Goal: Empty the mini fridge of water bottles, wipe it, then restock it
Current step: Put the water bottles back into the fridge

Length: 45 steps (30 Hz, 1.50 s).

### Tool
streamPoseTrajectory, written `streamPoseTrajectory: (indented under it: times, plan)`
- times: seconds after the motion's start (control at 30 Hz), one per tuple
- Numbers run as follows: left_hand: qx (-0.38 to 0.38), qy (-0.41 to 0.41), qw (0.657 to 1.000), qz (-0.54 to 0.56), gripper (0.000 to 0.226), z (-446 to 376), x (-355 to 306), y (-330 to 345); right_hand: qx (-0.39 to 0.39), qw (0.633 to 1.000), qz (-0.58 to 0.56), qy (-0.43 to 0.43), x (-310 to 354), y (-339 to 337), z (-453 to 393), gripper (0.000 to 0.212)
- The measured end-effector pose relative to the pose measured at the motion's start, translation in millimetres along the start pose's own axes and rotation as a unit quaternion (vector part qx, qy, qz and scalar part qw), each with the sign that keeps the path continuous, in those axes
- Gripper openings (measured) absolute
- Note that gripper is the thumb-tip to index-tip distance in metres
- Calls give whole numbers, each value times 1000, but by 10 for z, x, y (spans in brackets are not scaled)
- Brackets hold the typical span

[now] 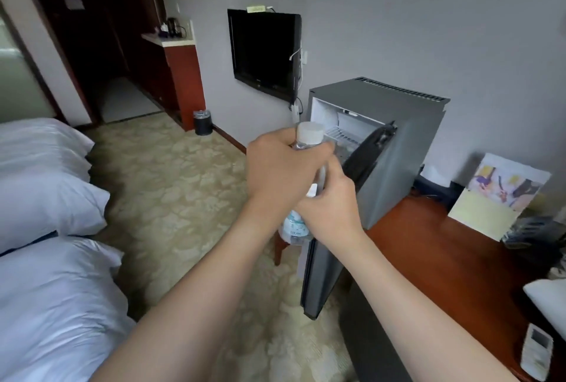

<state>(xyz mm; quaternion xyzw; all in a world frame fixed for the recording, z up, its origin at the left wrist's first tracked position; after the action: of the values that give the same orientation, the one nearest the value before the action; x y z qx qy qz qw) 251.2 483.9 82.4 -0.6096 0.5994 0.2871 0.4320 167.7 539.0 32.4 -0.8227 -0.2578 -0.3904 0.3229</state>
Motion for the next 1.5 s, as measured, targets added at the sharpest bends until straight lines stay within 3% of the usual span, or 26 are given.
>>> streamPoseTrajectory:
  times: [0.33, 0.57, 0.73, 0.87, 1.1, 1.37, 1.5]
  plan:
    - [-62, -20, 995, -70, 31, -1118, 1019, -1417, 103, 995, 5, 14, 269, 2018, -675, 47]
    - [-26, -64, 994, -80, 31, -1674, 1815, -1426, 131, 989, 38, 65, -184, 2701, -1098, 36]
    - [37, -81, 994, -64, 28, -2117, 2318, -910, 102, 986, 54, 119, -723, 2751, -1528, 46]
    - [67, -60, 993, -77, 29, -2460, 2651, -274, 59, 984, 80, 148, -1272, 2614, -1915, 39]
    - [198, -48, 979, -29, 35, -2862, 2974, 979, -39, 962, 144, 229, -2109, 2154, -2406, 42]
    - [372, -32, 927, 29, 41, -2843, 3169, 2297, -171, 899, 223, 334, -2907, 1525, -2491, 37]
    - [441, 21, 896, 54, 29, -2804, 3286, 2861, -239, 866, 236, 371, -3375, 1373, -2492, 19]
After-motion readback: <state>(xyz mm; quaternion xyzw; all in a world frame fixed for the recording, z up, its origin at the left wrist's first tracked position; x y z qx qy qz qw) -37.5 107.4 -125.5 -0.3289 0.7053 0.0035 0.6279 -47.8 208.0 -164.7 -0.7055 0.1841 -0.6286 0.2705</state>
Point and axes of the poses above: each hand's wrist, its own z-axis away from the middle knuckle, its own y-axis out of the palm, x = y × z, the point moved 3 cm from there along -z, towards the middle knuckle, and after that the axes turned 1 degree about -x, right-handed, at the moved point
